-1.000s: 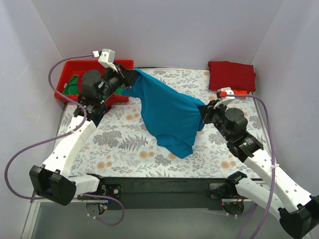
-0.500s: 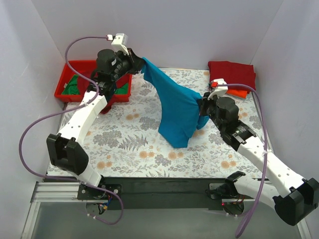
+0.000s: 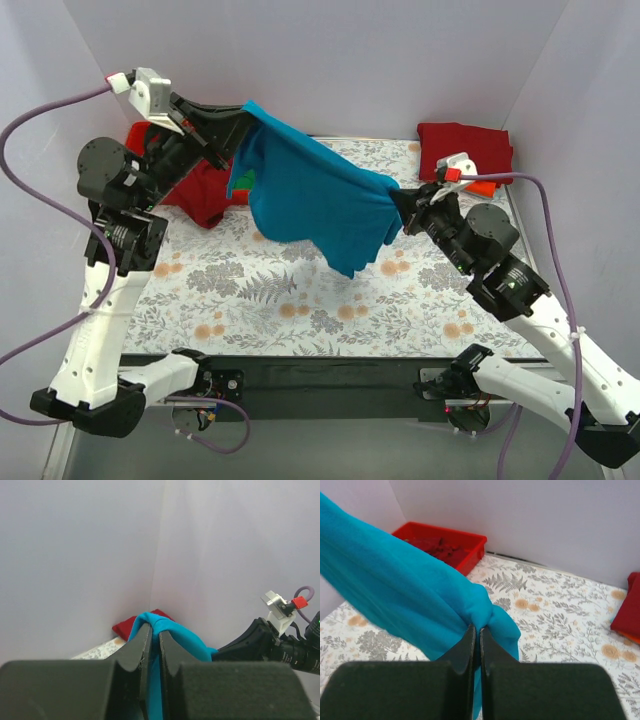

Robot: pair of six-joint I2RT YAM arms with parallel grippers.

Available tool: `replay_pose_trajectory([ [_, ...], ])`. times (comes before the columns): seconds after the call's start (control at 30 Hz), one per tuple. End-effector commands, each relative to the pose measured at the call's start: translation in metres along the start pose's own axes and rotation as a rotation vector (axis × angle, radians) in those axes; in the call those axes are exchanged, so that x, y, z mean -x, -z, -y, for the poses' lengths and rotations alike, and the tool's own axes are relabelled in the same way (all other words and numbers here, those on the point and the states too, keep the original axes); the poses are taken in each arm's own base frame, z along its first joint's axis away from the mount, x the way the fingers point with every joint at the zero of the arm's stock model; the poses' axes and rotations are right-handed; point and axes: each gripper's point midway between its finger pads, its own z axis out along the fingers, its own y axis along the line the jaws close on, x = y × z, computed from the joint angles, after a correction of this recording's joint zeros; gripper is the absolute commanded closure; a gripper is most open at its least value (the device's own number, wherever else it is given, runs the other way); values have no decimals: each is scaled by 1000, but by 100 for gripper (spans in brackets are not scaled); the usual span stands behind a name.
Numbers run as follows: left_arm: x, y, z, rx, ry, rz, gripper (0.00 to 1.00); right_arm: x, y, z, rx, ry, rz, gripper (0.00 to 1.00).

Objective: Fold and stack the t-shirts
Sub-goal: Flatten the tshirt out

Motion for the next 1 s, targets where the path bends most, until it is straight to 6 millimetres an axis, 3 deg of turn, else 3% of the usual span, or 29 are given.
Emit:
replay_pose_trajectory([
  [0.0, 13, 3, 12, -47, -32, 12, 100, 32, 11, -5, 17, 32, 68, 99],
  [0.07, 14, 0, 10, -45, -36, 17, 100, 31, 7, -5, 13, 33, 63, 99],
  [0.17, -3, -20, -14, 4, -25, -6, 100, 17, -8, 9, -78, 36, 32, 99],
  [0.23, -36, -45, -45, 54, 4, -65, 100, 3, -18, 19, -146, 40, 0, 99],
  [0.3, -61, -64, -73, 118, 22, -97, 100, -27, -36, 31, -223, 57, -77, 99],
  [0.33, -100, -85, -105, 166, 49, -161, 100, -40, -41, 36, -252, 55, -107, 99],
  [0.37, -118, -95, -120, 190, 59, -186, 100, -63, -50, 48, -320, 72, -160, 99],
  [0.4, -145, -106, -139, 225, 71, -228, 100, -71, -54, 55, -354, 75, -176, 99],
  [0.47, -209, -136, -182, 255, 81, -316, 100, -98, -65, 78, -452, 82, -237, 99],
  [0.5, -237, -143, -198, 280, 90, -360, 95, -104, -69, 86, -480, 79, -251, 99],
  [0.53, -253, -152, -209, 283, 89, -383, 77, -109, -72, 94, -504, 79, -264, 99],
  [0.57, -299, -166, -235, 301, 97, -436, 38, -124, -78, 108, -540, 74, -301, 99],
  [0.6, -322, -162, -245, 336, 124, -507, 11, -127, -84, 112, -542, 72, -309, 96],
  [0.63, -344, -162, -252, 355, 146, -555, 9, -134, -89, 116, -537, 72, -331, 65],
  [0.67, -359, -161, -258, 365, 155, -585, 9, -151, -96, 122, -523, 76, -379, 44],
  [0.7, -367, -157, -254, 368, 162, -609, 9, -157, -101, 123, -515, 82, -397, 24],
  [0.73, -369, -154, -250, 370, 154, -606, 9, -165, -105, 124, -505, 86, -417, 20],
  [0.77, -380, -128, -238, 381, 163, -653, 8, -181, -109, 127, -499, 91, -459, 18],
  [0.8, -367, -134, -229, 358, 123, -582, 8, -187, -111, 128, -495, 89, -472, 16],
  [0.83, -370, -122, -223, 362, 118, -578, 8, -196, -116, 129, -488, 87, -489, 16],
  [0.87, -389, -94, -215, 380, 140, -620, 8, -201, -119, 126, -463, 76, -499, 16],
  [0.9, -351, -93, -201, 376, 135, -533, 8, -206, -120, 124, -453, 71, -506, 16],
  [0.97, -336, -69, -194, 432, 140, -495, 8, -209, -125, 117, -410, 51, -499, 17],
])
